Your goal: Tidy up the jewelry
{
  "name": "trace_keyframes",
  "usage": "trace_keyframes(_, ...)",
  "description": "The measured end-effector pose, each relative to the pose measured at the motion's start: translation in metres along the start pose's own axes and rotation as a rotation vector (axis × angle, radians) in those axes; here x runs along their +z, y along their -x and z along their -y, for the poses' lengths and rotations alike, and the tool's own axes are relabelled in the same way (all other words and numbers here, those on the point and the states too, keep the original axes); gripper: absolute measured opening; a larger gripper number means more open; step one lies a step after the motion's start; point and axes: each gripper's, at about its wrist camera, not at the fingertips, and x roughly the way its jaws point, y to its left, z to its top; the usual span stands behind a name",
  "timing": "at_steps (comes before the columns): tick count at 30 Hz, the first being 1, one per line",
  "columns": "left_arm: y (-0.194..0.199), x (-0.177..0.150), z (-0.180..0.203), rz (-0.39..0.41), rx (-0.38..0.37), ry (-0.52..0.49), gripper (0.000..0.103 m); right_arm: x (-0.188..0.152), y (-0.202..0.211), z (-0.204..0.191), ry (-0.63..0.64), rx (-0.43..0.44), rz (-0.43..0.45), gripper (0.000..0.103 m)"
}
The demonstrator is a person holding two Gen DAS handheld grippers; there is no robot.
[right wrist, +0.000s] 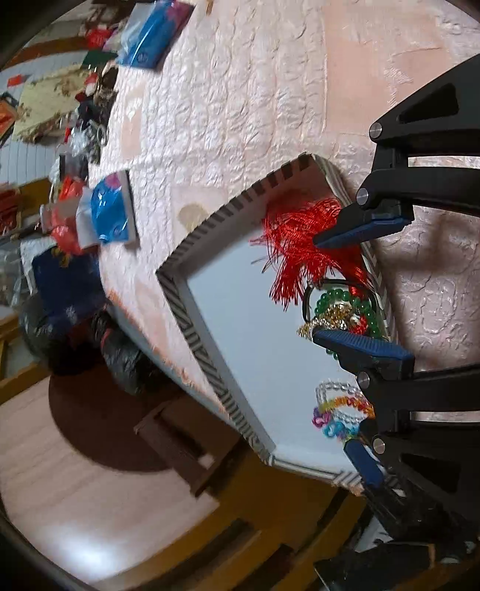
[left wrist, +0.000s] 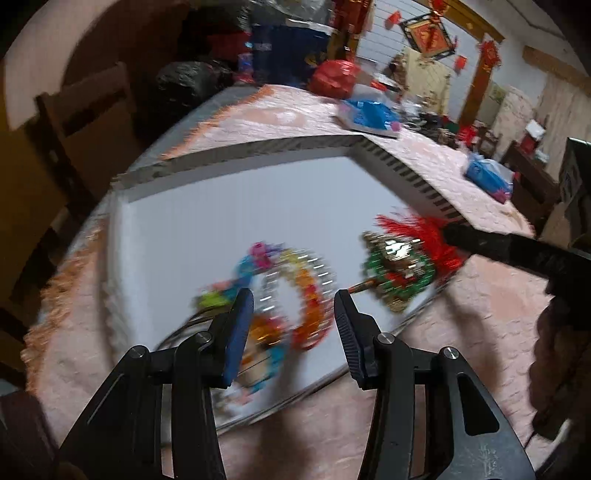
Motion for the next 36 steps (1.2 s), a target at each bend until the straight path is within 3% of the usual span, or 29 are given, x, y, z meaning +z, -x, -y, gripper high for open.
trace_keyframes(2, 0.001, -0.007, -0.012, -0.008, 0.042, 0.031, 0.045, 0.0, 0.001, 0.005, -0.009, 0.025, -0.002, 0.044)
trace_keyframes(6, 0.004, -0.012, -0.022, -0.006, 0.056, 0.047, 0.047, -0.004, 0.004, 0.003, -0.011, 0.014, -0.018, 0.044)
trace_keyframes(21, 0.002, -0.016, 0.008, -0.044, -0.007, -0.004, 0.05, -0.038, 0.046, 0.022, -0.052, -0.02, -0.001, 0.043)
trace_keyframes(24, 0.011, -0.01, 0.016, -0.023, -0.016, -0.021, 0.05, -0.039, 0.052, 0.028, -0.067, -0.042, 0.022, 0.043)
trace_keyframes(25, 0.016, -0.008, 0.02, -0.013, -0.02, -0.029, 0.053, -0.039, 0.056, 0.029, -0.078, -0.049, 0.034, 0.043)
trace_keyframes(28, 0.03, -0.007, 0.03, 0.02, -0.019, -0.055, 0.074, -0.045, 0.073, 0.029, -0.101, -0.064, 0.052, 0.044)
trace_keyframes(30, 0.04, -0.008, 0.035, 0.038, -0.028, -0.057, 0.08, -0.054, 0.084, 0.021, -0.075, -0.125, 0.045, 0.048)
trace_keyframes(34, 0.059, -0.022, 0.044, 0.007, -0.05, -0.077, 0.083, -0.084, 0.112, -0.001, -0.007, -0.171, 0.055, 0.084)
trace_keyframes(36, 0.068, -0.033, 0.051, -0.007, -0.021, -0.119, 0.086, -0.098, 0.125, -0.012, 0.04, -0.196, 0.075, 0.089)
